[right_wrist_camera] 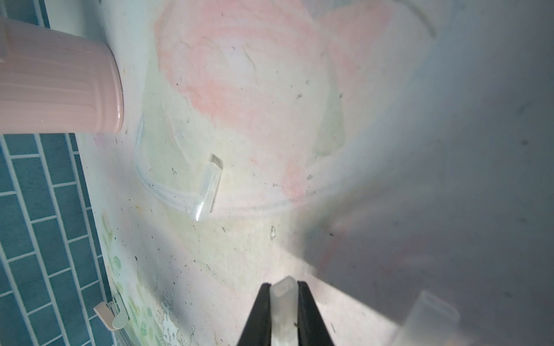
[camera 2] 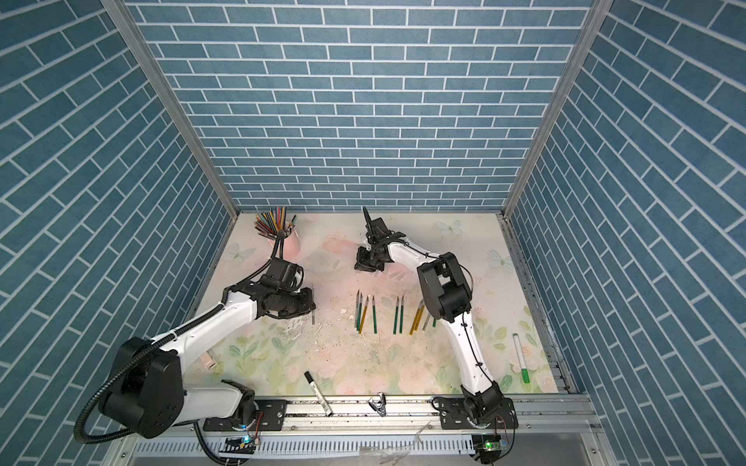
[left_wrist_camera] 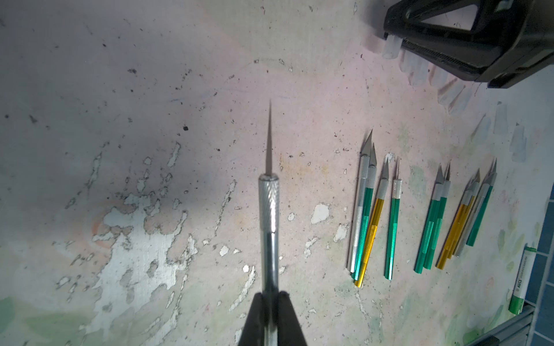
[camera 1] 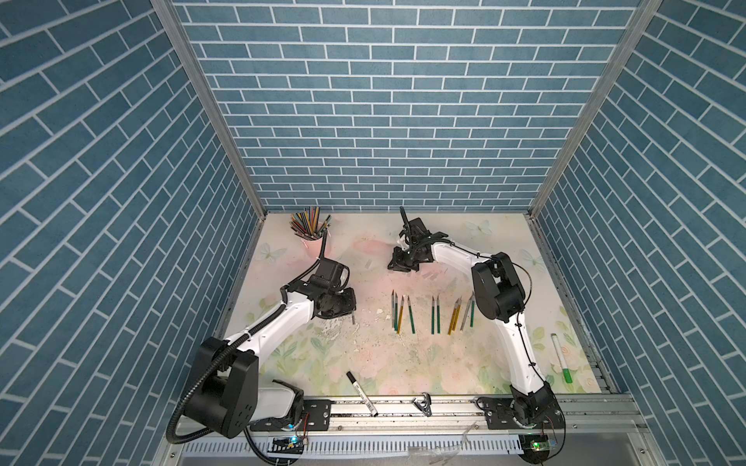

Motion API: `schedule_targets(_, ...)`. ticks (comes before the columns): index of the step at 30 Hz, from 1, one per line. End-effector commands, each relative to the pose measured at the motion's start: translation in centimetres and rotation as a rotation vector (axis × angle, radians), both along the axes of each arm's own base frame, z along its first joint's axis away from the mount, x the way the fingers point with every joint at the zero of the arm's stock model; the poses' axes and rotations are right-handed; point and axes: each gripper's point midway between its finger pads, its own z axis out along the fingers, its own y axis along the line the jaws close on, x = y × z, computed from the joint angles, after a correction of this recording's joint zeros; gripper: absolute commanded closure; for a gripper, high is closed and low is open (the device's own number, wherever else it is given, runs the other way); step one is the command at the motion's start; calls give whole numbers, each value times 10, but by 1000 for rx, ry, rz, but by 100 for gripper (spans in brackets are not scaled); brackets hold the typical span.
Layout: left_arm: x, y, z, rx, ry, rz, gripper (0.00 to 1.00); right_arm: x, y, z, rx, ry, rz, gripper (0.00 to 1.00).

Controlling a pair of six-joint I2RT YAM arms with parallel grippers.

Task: Remove protective caps from carving knives
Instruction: Place the protective sleeve at the center of the board, then place the carving knife at the center of the board.

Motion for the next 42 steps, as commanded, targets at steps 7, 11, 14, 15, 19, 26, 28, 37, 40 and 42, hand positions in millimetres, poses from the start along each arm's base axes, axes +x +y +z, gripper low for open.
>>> schedule_targets(7,-2,1,-11,42,22,-2,100,-9,-5,-14,-49,22,11,78)
schedule_targets(11,-1,-2,-11,44,20,-11,100,-8,-6,-12,-50,15,10,75)
schedule_targets(14,0,-3,-11,51,17,-14,100,-9,-6,-5,-43,8,14,75)
schedule_targets(15,0,-3,-11,54,17,-14,100,-9,-6,-1,-42,2,14,74)
schedule_targets(19,2,-5,-10,57,12,-19,100,-10,-8,23,-34,-39,27,70)
schedule_targets(26,5,-21,-10,93,0,-66,100,-10,-27,77,-75,-137,19,29)
schedule_targets(28,6,-30,-11,97,0,-83,100,-11,-36,84,-106,-157,4,19)
schedule_targets(37,6,-73,-22,138,2,-155,100,-15,-86,114,-160,-282,-72,2)
schedule_targets(40,6,-80,-26,156,4,-160,100,-19,-106,118,-141,-293,-103,2)
schedule_targets(42,6,-86,-31,173,7,-174,100,-23,-125,117,-140,-291,-135,2)
